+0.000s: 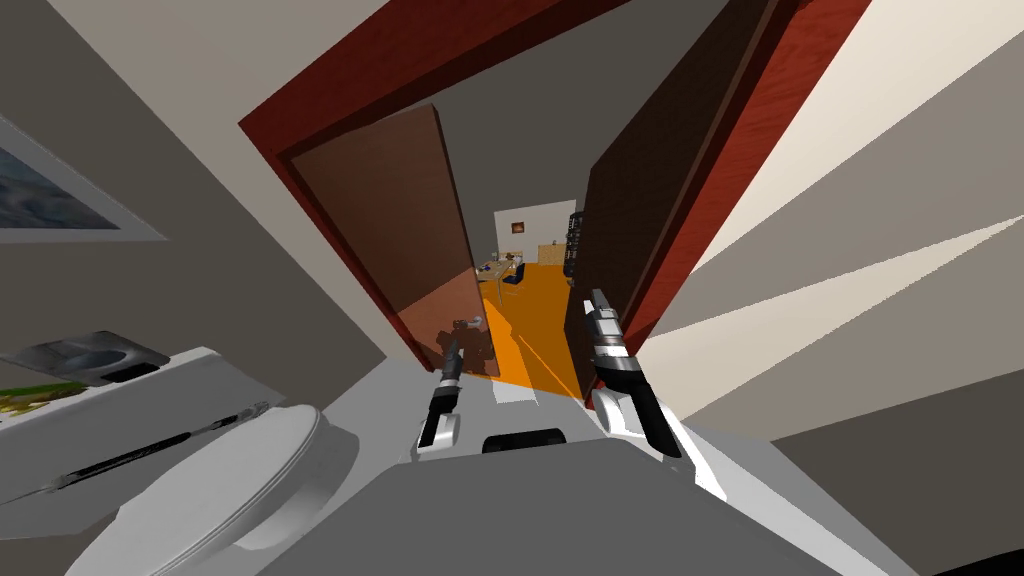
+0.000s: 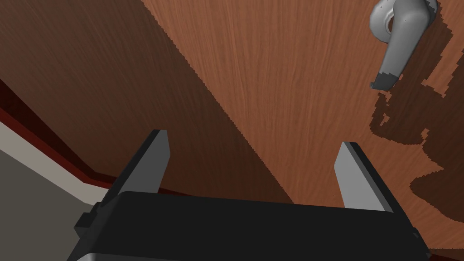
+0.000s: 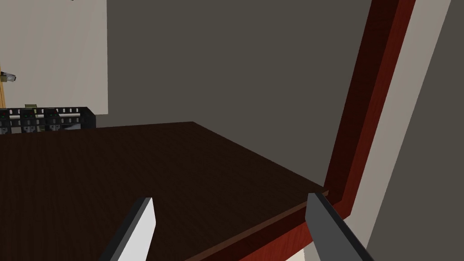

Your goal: Push the door open

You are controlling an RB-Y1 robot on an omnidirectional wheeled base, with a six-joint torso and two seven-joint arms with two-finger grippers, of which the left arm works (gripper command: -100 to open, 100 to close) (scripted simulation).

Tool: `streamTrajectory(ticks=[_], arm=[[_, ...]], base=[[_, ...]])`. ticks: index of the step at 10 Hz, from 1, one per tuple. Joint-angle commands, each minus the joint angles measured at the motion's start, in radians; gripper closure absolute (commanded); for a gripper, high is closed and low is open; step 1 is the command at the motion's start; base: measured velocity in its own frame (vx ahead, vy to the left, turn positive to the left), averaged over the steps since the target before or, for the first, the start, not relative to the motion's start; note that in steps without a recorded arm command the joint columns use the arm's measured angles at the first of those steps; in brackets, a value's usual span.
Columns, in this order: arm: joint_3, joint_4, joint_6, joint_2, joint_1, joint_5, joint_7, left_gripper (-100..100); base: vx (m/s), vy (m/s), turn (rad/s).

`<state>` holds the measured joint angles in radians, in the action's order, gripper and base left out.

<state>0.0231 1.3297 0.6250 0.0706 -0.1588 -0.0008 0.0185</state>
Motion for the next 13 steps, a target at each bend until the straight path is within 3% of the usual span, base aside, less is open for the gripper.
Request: streamTrajectory(ticks=[1, 3, 13], arm=[[-0.001, -0.042, 0.009, 0.000, 0.017, 0.003, 0.000, -100], [-0.002, -0.076, 0.017, 0.000, 0.031, 0.005, 0.000, -100], [-0.010, -0.370, 0.083, -0.008, 0.149, 0.026, -0.002, -100]], base=[[0.017, 0.063, -0.112], [0.017, 0.090, -0.100], [0.015, 0.118, -0.134]])
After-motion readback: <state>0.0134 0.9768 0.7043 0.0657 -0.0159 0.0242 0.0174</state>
